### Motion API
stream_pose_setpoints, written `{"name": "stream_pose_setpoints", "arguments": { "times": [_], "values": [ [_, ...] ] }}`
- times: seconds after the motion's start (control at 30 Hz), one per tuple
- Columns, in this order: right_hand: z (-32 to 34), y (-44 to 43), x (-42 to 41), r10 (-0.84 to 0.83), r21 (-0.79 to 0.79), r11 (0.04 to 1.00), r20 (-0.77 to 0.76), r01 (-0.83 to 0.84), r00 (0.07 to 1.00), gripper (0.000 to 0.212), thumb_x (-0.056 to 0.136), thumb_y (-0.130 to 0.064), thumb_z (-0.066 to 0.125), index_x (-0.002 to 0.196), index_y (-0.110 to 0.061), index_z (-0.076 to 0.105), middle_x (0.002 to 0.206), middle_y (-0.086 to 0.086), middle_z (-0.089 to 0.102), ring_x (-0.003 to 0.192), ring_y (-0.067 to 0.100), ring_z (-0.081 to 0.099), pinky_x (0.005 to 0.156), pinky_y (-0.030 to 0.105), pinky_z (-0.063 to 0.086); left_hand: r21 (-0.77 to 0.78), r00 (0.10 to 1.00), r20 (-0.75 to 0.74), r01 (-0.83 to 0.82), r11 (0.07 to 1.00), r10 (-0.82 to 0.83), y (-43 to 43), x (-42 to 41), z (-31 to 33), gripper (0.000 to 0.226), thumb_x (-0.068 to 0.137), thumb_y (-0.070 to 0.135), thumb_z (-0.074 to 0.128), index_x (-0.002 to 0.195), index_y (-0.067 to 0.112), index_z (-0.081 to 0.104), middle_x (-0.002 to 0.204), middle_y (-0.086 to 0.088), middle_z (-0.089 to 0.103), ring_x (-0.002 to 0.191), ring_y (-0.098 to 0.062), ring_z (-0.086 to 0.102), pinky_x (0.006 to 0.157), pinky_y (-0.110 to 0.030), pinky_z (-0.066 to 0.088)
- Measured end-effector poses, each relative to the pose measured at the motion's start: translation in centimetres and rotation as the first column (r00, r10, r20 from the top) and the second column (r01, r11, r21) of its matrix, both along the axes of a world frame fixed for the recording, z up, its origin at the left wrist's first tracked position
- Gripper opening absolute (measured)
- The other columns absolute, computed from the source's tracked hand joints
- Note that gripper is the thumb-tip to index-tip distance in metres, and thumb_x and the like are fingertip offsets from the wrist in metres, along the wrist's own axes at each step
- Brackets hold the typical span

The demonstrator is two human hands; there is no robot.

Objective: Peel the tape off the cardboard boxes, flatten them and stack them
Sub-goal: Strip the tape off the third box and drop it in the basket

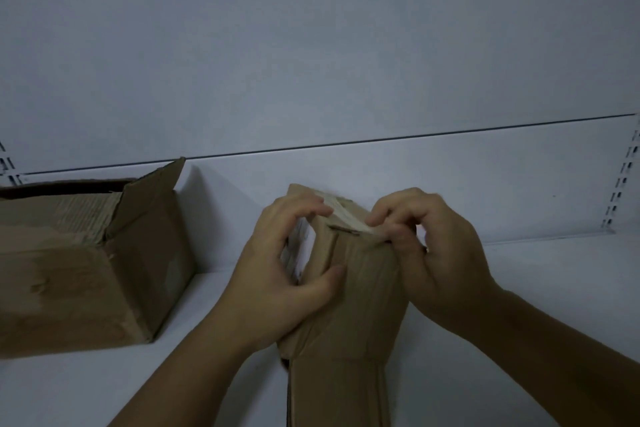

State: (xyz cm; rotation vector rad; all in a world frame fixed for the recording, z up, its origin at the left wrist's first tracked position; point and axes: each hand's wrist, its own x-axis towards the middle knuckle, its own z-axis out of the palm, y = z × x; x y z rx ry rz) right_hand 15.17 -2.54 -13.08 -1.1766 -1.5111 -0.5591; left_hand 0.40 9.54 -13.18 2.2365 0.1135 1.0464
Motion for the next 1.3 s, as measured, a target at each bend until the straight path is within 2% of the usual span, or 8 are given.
{"name": "stream_pose_setpoints", "arguments": {
  "times": [0.1, 0.27, 0.33, 0.47, 0.7, 1.03, 1.23, 1.3],
  "values": [
    [0.9, -0.7, -0.4, 0.184, -0.057, 0.972, -0.41, -0.226, 0.893, 0.009, 0.09, -0.028, 0.042, 0.082, -0.029, 0.046, 0.074, -0.01, 0.068, 0.069, 0.001, 0.062, 0.065, 0.011, 0.046, 0.029, 0.996, -0.078, 0.046, 0.999, -0.043, 0.3, -0.7, 0.7, 0.051, 0.065, 0.032, 0.068, 0.113, 0.033, 0.052, 0.122, 0.013, 0.051, 0.125, -0.018, 0.044, 0.105, -0.031, 0.038],
    [2.6, -0.9, -1.4, 0.194, -0.323, 0.833, -0.591, -0.45, 0.783, 0.02, 0.097, -0.008, 0.041, 0.079, -0.014, 0.048, 0.061, -0.002, 0.065, 0.05, 0.003, 0.052, 0.048, 0.015, 0.042, 0.048, 0.977, -0.192, 0.105, 0.993, -0.094, 0.5, -3.6, 1.1, 0.05, 0.068, 0.03, 0.071, 0.114, 0.037, 0.051, 0.133, 0.019, 0.045, 0.133, -0.004, 0.037, 0.104, -0.024, 0.04],
    [3.8, -0.4, -1.9, 0.167, -0.444, 0.736, -0.613, -0.511, 0.773, 0.019, 0.096, -0.007, 0.042, 0.079, -0.011, 0.05, 0.058, -0.001, 0.065, 0.05, 0.006, 0.055, 0.047, 0.017, 0.045, 0.129, 0.98, -0.197, 0.048, 0.99, -0.021, 0.6, -4.9, 1.1, 0.049, 0.071, 0.036, 0.069, 0.117, 0.041, 0.051, 0.135, 0.023, 0.044, 0.133, 0.0, 0.036, 0.104, -0.024, 0.038],
    [4.8, 1.0, -3.3, 0.12, -0.53, 0.727, -0.528, -0.437, 0.841, 0.019, 0.095, -0.01, 0.046, 0.078, -0.014, 0.051, 0.054, -0.002, 0.063, 0.043, 0.001, 0.052, 0.044, 0.014, 0.042, 0.384, 0.989, -0.013, -0.128, 0.915, 0.144, 0.2, -6.3, 0.2, 0.043, 0.073, 0.034, 0.071, 0.114, 0.034, 0.058, 0.125, 0.019, 0.055, 0.123, 0.0, 0.048, 0.102, -0.015, 0.037],
    [5.1, 3.7, -6.1, 0.108, -0.653, 0.622, -0.475, -0.432, 0.873, 0.018, 0.096, -0.008, 0.046, 0.079, -0.013, 0.051, 0.048, -0.004, 0.06, 0.037, 0.001, 0.049, 0.039, 0.015, 0.038, 0.353, 0.97, 0.081, -0.245, 0.903, 0.231, 0.5, -8.8, -2.9, 0.04, 0.079, 0.036, 0.068, 0.117, 0.029, 0.056, 0.126, 0.016, 0.055, 0.127, -0.007, 0.049, 0.099, -0.032, 0.046],
    [2.9, 4.8, -8.0, 0.033, -0.516, 0.818, -0.398, -0.253, 0.917, 0.02, 0.094, -0.013, 0.049, 0.076, -0.021, 0.052, 0.048, -0.009, 0.059, 0.04, -0.001, 0.05, 0.044, 0.01, 0.036, 0.327, 0.963, 0.099, -0.271, 0.905, 0.252, 0.0, -9.6, -3.5, 0.034, 0.078, 0.029, 0.067, 0.11, 0.026, 0.057, 0.12, 0.016, 0.054, 0.117, -0.002, 0.052, 0.097, -0.021, 0.044],
    [2.7, 5.2, -7.7, 0.035, -0.398, 0.863, -0.568, -0.311, 0.823, 0.023, 0.098, -0.012, 0.039, 0.078, -0.021, 0.046, 0.049, -0.007, 0.057, 0.039, 0.006, 0.04, 0.037, 0.02, 0.033, 0.422, 0.973, 0.044, -0.225, 0.878, 0.228, -1.1, -10.2, -2.2, 0.036, 0.074, 0.025, 0.064, 0.108, 0.029, 0.053, 0.115, 0.016, 0.052, 0.111, -0.005, 0.051, 0.09, -0.024, 0.043],
    [2.5, 5.3, -7.8, 0.032, -0.373, 0.876, -0.588, -0.306, 0.808, 0.022, 0.098, -0.012, 0.039, 0.078, -0.021, 0.046, 0.05, -0.006, 0.058, 0.042, 0.009, 0.043, 0.038, 0.022, 0.035, 0.42, 0.942, -0.04, -0.288, 0.861, 0.335, -0.5, -9.7, -2.7, 0.044, 0.066, 0.03, 0.066, 0.108, 0.026, 0.051, 0.11, 0.012, 0.053, 0.108, -0.008, 0.051, 0.091, -0.025, 0.041]
  ]
}}
